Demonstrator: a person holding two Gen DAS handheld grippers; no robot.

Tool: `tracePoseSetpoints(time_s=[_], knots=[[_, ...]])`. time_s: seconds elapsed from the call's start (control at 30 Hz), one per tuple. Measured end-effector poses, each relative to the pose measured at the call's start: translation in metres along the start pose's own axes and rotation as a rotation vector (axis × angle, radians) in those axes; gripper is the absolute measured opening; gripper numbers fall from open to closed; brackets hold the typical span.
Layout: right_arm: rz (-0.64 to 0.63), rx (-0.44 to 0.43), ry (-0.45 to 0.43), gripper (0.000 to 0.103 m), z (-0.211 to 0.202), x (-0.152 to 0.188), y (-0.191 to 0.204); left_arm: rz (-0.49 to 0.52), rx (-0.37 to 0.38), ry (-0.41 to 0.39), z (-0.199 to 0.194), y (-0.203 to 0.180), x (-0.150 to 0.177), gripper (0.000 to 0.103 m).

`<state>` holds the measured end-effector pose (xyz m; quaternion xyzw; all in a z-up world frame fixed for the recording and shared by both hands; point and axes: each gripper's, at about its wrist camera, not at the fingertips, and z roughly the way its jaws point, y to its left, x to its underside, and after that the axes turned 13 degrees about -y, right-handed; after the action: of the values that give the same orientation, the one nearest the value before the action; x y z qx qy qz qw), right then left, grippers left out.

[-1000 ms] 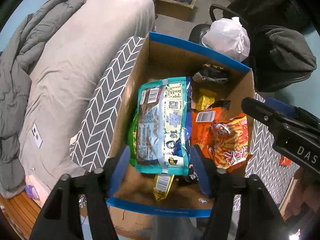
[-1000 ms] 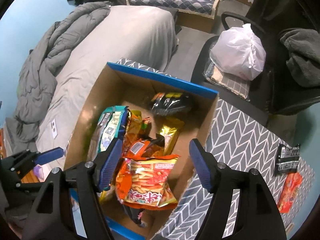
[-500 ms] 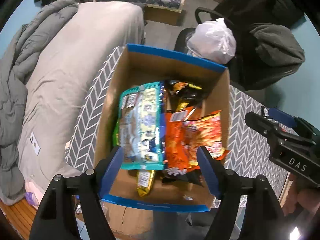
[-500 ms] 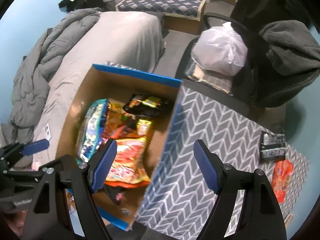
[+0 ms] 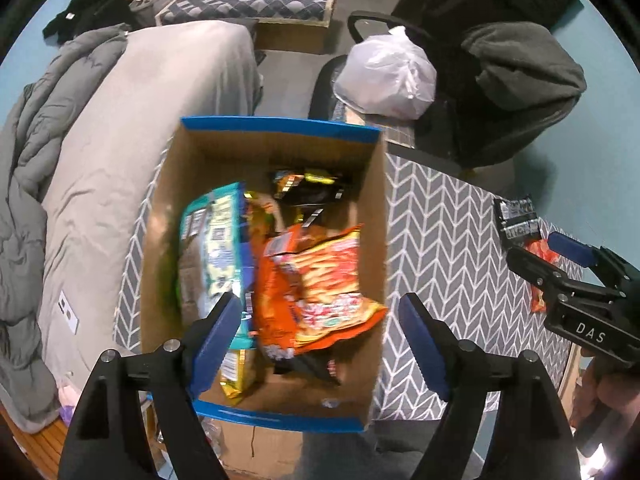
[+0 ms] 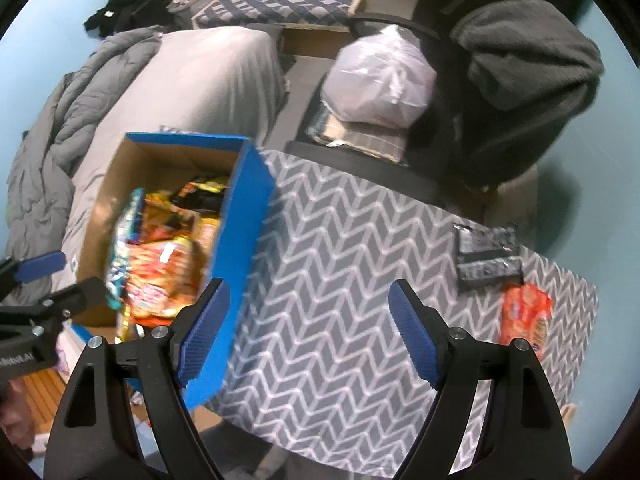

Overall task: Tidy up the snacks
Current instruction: 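Move both tools back toward the black pack and red bag on the table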

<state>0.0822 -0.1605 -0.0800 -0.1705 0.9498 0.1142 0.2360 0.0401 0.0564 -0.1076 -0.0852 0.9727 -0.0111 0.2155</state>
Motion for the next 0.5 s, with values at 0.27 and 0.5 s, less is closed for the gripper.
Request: tracePoseSetpoints(time_s=[0.27,0.5], knots=[[0.069,0.064,0.034,0.081,-0.006,0.021,-0.075,0.077,0.025,0.015,0.013,-0.054,-0.007,0.082],[0.14,0.106,0.068,0.081,-0.008,0.043,-0.146,0.148,0.076,0.036,0.031,-0.111,-0.016,0.082]])
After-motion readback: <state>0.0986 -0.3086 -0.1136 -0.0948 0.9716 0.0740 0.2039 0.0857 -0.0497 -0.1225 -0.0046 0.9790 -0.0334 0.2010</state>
